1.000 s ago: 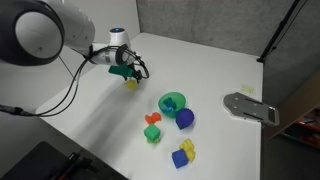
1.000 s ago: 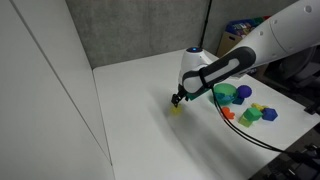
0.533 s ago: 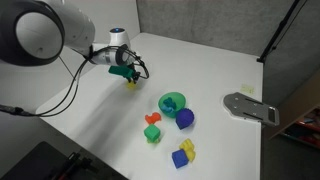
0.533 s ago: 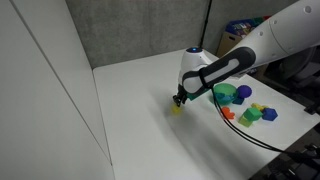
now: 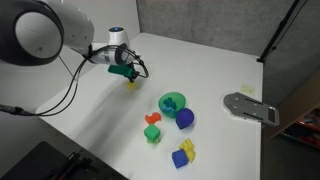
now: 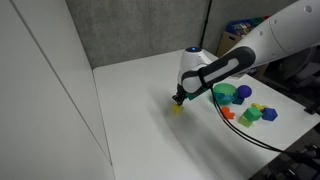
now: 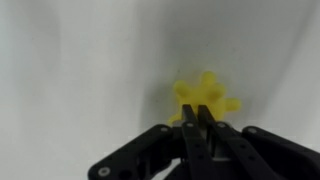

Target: Put the green block on top of the yellow block, move the green bowl to the right, pick up the yellow toy on the left and put it in the green bowl

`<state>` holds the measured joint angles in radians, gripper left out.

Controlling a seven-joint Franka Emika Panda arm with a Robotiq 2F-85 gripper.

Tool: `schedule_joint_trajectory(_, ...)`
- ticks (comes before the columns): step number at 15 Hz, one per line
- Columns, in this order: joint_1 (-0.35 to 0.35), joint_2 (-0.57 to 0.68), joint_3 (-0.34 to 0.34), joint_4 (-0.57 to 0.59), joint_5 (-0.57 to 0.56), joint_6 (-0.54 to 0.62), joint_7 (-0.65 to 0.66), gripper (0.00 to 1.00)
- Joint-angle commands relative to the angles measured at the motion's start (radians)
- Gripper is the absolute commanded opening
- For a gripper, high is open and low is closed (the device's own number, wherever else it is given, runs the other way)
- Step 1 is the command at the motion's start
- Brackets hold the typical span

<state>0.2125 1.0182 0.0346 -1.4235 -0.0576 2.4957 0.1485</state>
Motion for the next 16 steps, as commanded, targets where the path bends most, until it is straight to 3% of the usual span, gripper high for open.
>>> schedule_joint_trajectory(1, -0.009, -0.021, 0.005, -0.011, 0.007, -0.005, -0.02, 0.03)
schedule_joint_trajectory(8, -0.031, -0.141, 0.004, -0.109, 0.005, -0.001, -0.038, 0.03)
schedule_joint_trajectory(16, -0.103, -0.372, -0.016, -0.341, 0.005, 0.007, -0.076, 0.03)
